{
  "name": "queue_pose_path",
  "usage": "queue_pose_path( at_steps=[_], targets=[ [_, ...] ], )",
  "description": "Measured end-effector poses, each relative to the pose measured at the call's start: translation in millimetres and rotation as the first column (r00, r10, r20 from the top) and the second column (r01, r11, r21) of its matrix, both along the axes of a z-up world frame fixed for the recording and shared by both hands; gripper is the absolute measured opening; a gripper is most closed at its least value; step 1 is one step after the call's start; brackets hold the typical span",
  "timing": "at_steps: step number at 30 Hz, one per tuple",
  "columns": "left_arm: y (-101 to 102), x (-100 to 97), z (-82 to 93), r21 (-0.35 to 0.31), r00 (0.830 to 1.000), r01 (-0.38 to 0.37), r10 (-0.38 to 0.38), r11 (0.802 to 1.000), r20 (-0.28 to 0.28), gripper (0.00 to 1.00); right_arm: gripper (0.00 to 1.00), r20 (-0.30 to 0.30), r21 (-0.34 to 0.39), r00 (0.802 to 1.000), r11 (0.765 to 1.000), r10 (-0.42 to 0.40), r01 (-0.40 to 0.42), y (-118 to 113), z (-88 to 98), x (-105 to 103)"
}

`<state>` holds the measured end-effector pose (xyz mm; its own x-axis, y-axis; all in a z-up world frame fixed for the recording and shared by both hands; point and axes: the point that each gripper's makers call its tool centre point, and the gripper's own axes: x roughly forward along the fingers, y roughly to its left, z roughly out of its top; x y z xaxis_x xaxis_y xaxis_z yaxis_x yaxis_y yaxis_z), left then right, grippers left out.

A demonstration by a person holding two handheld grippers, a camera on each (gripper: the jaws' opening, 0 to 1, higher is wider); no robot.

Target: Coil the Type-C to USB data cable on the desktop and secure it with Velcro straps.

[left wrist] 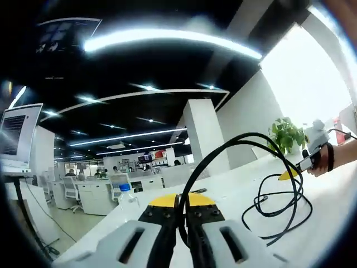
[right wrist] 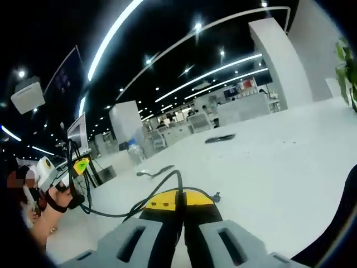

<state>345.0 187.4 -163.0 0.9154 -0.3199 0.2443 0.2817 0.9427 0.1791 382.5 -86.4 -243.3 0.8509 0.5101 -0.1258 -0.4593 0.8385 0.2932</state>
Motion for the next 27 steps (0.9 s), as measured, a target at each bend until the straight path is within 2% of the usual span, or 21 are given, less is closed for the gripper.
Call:
queue_pose_path(
  at_steps=[6,19,24,27],
  targets=[
    [17.3,0.1,6.1,-0.043,0.999,-0.041,0.042,0.998,0.006,0.05,0.02,0.029,-0.070,0.999,0.997,-0.033,0.035,-12.1,-0.5,6.9],
    [43.4,-2.7,18.7,-0.122,0.995,-0.090,0.093,0.988,0.025,0.06,0.02,0.043,-0.143,0.993,0.983,-0.112,0.117,-41.8,-5.5,20.3],
    [51.7,-2.9,21.3,-0.157,0.994,-0.099,0.104,0.983,0.023,0.07,0.02,0.032,-0.106,0.986,0.980,-0.164,0.167,-57.8,-3.8,23.7],
    [43.0,-2.2,19.0,-0.163,0.998,-0.064,0.068,0.984,0.017,0.07,0.02,0.033,-0.044,0.988,0.987,-0.150,0.152,-53.5,3.5,20.7]
  ],
)
